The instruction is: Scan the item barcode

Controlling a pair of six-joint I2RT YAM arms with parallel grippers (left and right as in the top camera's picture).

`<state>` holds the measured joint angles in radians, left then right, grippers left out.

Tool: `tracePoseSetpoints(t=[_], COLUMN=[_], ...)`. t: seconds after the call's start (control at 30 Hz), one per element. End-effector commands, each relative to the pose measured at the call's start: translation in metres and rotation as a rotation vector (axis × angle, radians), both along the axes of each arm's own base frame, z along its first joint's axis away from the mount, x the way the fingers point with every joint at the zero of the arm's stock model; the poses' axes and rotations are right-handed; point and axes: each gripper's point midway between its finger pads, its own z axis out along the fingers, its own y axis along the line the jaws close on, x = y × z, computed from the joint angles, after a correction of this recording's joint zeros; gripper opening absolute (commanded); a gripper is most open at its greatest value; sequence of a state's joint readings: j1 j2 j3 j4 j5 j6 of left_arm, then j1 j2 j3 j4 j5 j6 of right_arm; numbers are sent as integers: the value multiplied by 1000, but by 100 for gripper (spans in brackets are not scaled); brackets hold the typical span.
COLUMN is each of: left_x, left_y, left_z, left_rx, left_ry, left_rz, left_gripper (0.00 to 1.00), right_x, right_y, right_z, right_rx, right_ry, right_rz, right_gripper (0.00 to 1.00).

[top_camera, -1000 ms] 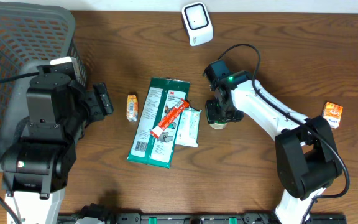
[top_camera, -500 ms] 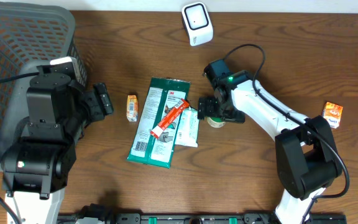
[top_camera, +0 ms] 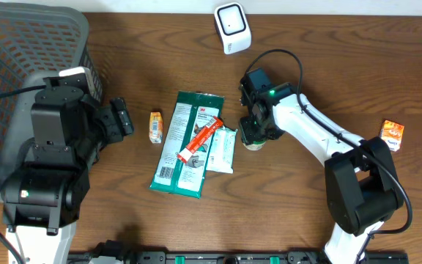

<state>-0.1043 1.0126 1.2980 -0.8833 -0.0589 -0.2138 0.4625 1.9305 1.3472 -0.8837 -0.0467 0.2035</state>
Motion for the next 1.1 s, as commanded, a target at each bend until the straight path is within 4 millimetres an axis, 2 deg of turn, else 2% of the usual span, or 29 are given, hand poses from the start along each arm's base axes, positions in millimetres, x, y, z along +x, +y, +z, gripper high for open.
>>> tracePoseSetpoints(t=[0.0, 0.13, 0.2, 0.23, 0.27, 0.33, 0.5, 0.57, 0.77, 0.87, 1.07], left_x=[0, 0, 0, 0, 0, 0, 0, 0, 0, 0, 0], left_y=[3, 3, 3, 3, 3, 3, 3, 3, 3, 3, 3], left_z=[4, 4, 4, 4, 4, 4, 4, 4, 4, 4, 4], left_rx=[-2, -2, -2, -2, -2, -2, -2, -2, -2, -2, -2], left_ry=[-11, -12, -11, -12, -11, -11, -11, -11, -11, -11, -11], left_rz=[14, 14, 14, 14, 14, 14, 14, 14, 14, 14, 14], left_gripper=[87, 87, 87, 87, 87, 87, 87, 87, 87, 87, 87], right_x=[-1, -2, -2, -2, -2, 0, 6, 6, 8, 8, 9], right_y=[0, 1, 1, 1, 1, 0, 2, 2, -7, -12, -10], right_z=[-2, -2, -2, -2, -2, -1, -1, -1, -4, -6, -10], right_rx=[9, 20, 24, 25, 26, 22, 21, 20, -32, -57, -49], right_ry=[17, 34, 38, 39, 39, 28, -6, -10, -30, -40, -53], right_rz=[-60, -182, -241, -257, -260, -246, -120, -97, -102, -105, -101], right_gripper=[47, 57, 67, 75, 89, 94, 96, 93, 86, 87, 86])
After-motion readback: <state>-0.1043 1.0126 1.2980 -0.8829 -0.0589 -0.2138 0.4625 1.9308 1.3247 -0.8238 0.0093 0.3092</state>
